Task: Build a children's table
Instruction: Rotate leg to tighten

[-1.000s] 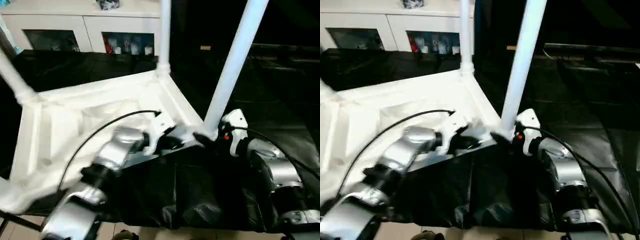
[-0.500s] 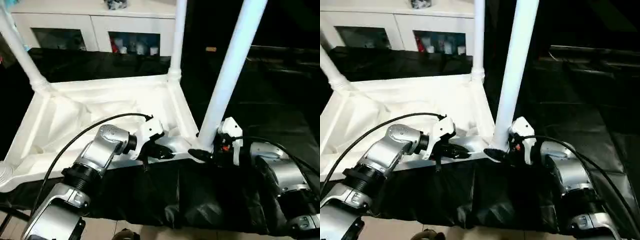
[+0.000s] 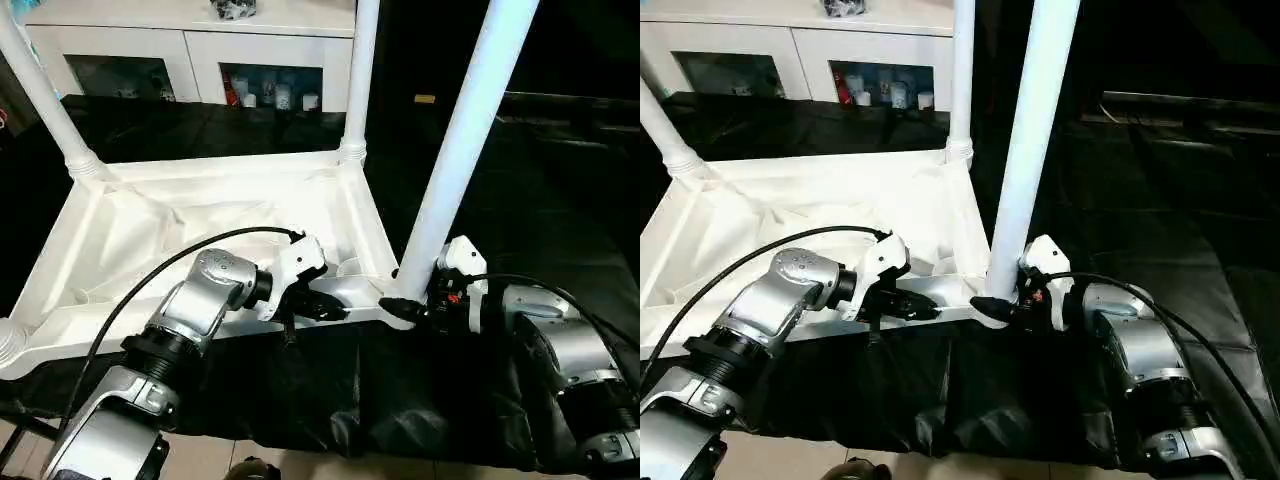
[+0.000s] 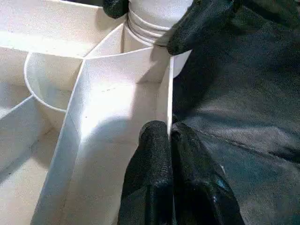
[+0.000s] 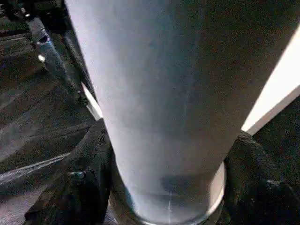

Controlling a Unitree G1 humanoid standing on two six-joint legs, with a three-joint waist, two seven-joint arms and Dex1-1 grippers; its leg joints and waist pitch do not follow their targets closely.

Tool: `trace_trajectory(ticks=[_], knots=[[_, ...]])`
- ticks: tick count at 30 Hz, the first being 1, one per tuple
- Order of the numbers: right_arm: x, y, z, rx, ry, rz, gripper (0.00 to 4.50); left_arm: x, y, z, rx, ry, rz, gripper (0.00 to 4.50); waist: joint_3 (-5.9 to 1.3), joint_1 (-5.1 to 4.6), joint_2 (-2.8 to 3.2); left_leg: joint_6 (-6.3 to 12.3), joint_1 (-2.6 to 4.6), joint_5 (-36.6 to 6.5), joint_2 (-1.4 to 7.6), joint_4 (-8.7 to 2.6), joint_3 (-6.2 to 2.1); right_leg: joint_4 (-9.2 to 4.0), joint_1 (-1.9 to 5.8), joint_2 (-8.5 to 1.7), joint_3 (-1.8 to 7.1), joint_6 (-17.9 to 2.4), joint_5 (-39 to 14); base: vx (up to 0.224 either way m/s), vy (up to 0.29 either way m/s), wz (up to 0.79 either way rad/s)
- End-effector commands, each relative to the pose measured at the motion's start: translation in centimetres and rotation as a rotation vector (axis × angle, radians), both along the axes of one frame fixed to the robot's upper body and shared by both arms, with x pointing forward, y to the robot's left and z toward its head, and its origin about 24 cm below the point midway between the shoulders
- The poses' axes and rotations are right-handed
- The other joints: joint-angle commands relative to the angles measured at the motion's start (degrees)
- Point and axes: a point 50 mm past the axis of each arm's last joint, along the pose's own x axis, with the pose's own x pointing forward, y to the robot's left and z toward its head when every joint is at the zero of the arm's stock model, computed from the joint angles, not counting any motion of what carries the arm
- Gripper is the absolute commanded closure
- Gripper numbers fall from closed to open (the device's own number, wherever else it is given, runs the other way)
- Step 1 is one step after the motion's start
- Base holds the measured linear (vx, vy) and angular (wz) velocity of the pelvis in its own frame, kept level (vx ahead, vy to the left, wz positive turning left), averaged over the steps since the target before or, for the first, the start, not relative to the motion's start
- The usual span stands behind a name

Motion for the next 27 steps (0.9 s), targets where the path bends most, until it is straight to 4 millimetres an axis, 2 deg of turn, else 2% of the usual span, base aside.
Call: trace_trajectory(ticks=[1, 2, 5, 6, 7, 9, 12, 14, 16, 17, 18, 20, 22, 23, 24, 27], knots=[[-0.1, 1.7, -0.7, 0.034, 0.013, -0.009, 1.83, 0.6, -1.5, 1.1, -0.052, -0.053, 0.034, 4.50, -3.94, -0.12, -0.66, 3.36, 1.51, -10.4, 3.41, -3.83, -1.79, -3.84, 2.45, -3.68, 2.04, -15.5, -7.2, 0.000, 0.000, 0.00], [1.0, 1.9, -1.1, 0.051, -0.003, -0.179, 1.83, 1.2, -2.1, 1.0, -0.070, -0.069, 0.144, 4.50, -3.91, -0.20, -0.73, 2.80, 1.61, -11.0, 3.42, -3.89, -1.80, -4.04, 2.40, -3.79, 2.08, -15.2, -8.7, 0.000, 0.000, 0.00], [1.9, 2.3, -1.5, 0.065, 0.000, -0.342, 1.83, 1.9, -3.1, 1.1, -0.087, -0.094, 0.249, 4.50, -3.89, -0.70, -0.97, 0.90, 1.71, -12.2, 3.28, -4.14, -1.95, -4.36, 2.34, -3.78, 2.00, -14.1, -12.3, 0.000, 0.000, 0.00], [2.0, 2.4, -1.5, 0.070, 0.001, -0.367, 1.83, 2.0, -3.4, 1.1, -0.090, -0.098, 0.264, 4.50, -3.90, -0.82, -1.01, 1.08, 1.72, -12.0, 3.22, -4.07, -1.88, -4.44, 2.35, -3.72, 2.08, -13.7, -12.0, 0.000, 0.000, 0.00], [2.5, 2.7, -1.6, 0.086, 0.006, -0.442, 1.83, 2.3, -4.1, 1.2, -0.088, -0.120, 0.309, 4.50, -3.93, -0.82, -0.76, 1.28, 1.60, -11.4, 3.20, -4.05, -1.89, -4.37, 2.36, -3.66, 2.13, -13.5, -10.9, 0.000, 0.000, 0.00], [2.8, 2.8, -1.6, 0.090, 0.010, -0.481, 1.83, 2.5, -4.5, 1.2, -0.084, -0.131, 0.328, 4.50, -4.06, -0.87, -0.90, 1.91, 1.45, -10.1, 3.06, -3.96, -1.90, -4.19, 2.55, -3.56, 2.03, -13.5, -8.6, 0.000, 0.000, 0.00], [3.8, 3.1, -1.2, 0.083, -0.006, -0.640, 1.83, 3.2, -5.6, 1.6, -0.085, -0.167, 0.413, 4.50, -4.30, -0.95, -0.65, 2.70, 1.51, -8.1, 2.96, -3.66, -1.77, -3.87, 2.55, -3.48, 2.04, -14.1, -4.7, 0.000, 0.000, 0.00], [4.0, 3.2, -1.1, 0.086, -0.010, -0.676, 1.83, 3.3, -5.9, 1.7, -0.089, -0.171, 0.433, 4.50, -4.48, -0.74, -0.65, 3.60, 1.41, -6.1, 2.99, -3.49, -1.79, -3.47, 2.75, -3.42, 1.96, -14.5, -1.5, 0.000, 0.000, 0.00], [4.2, 3.5, -0.9, 0.089, -0.015, -0.682, 1.83, 3.4, -6.1, 1.7, -0.086, -0.176, 0.432, 4.50, -4.53, -0.63, -0.17, 4.11, 1.38, -5.7, 2.92, -3.39, -1.78, -3.37, 2.69, -3.42, 1.95, -14.7, -0.1, 0.000, 0.000, 0.00], [4.2, 3.5, -0.9, 0.087, -0.017, -0.682, 1.83, 3.4, -6.1, 1.8, -0.084, -0.177, 0.431, 4.50, -4.56, -0.68, -0.44, 4.54, 1.32, -5.3, 2.89, -3.38, -1.77, -3.30, 2.79, -3.33, 1.87, -14.9, 0.9, 0.000, 0.000, 0.00], [4.2, 3.6, -0.9, 0.078, -0.023, -0.676, 1.83, 3.4, -6.1, 1.8, -0.081, -0.182, 0.420, 4.50, -4.52, -0.58, 0.07, 4.64, 1.34, -5.7, 2.91, -3.34, -1.82, -3.27, 2.78, -3.42, 1.85, -15.1, 1.0, 0.000, 0.000, 0.00], [4.1, 3.4, -0.9, 0.068, -0.042, -0.673, 1.83, 3.3, -6.0, 1.8, -0.080, -0.186, 0.396, 4.50, -4.38, -0.72, -0.38, 4.42, 1.33, -7.2, 2.96, -3.49, -1.77, -3.58, 2.89, -3.45, 1.85, -15.0, -0.5, 0.000, 0.000, 0.00], [4.1, 3.2, -0.9, 0.071, -0.044, -0.681, 1.83, 3.3, -6.0, 1.8, -0.080, -0.186, 0.387, 4.50, -4.33, -0.67, -0.29, 3.98, 1.37, -8.0, 3.02, -3.59, -1.82, -3.71, 2.86, -3.49, 1.85, -14.8, -2.1, 0.000, 0.000, 0.00], [4.1, 2.9, -0.8, 0.097, -0.041, -0.692, 1.27, 3.3, -5.9, 1.7, -0.080, -0.183, 0.373, 4.50, -4.31, -0.66, -0.20, 3.72, 1.39, -8.3, 2.99, -3.61, -1.84, -3.74, 2.85, -3.46, 1.87, -14.7, -2.5, 0.000, 0.000, 0.00], [4.1, 2.6, -0.7, 0.121, -0.032, -0.689, 1.13, 3.2, -5.7, 1.6, -0.077, -0.179, 0.358, 4.50, -4.36, -0.60, 0.38, 3.43, 1.46, -8.5, 3.02, -3.64, -1.94, -3.68, 2.84, -3.49, 1.86, -14.6, -2.4, 0.000, 0.000, 0.00], [4.1, 2.1, 0.0, 0.110, -0.071, -0.645, 0.92, 3.0, -5.4, 1.6, -0.078, -0.172, 0.314, 4.50, -4.38, -0.80, 0.19, 3.61, 1.32, -8.6, 2.99, -3.62, -1.90, -3.52, 3.00, -3.39, 1.84, -14.8, -0.3, 0.000, 0.000, 0.00]])
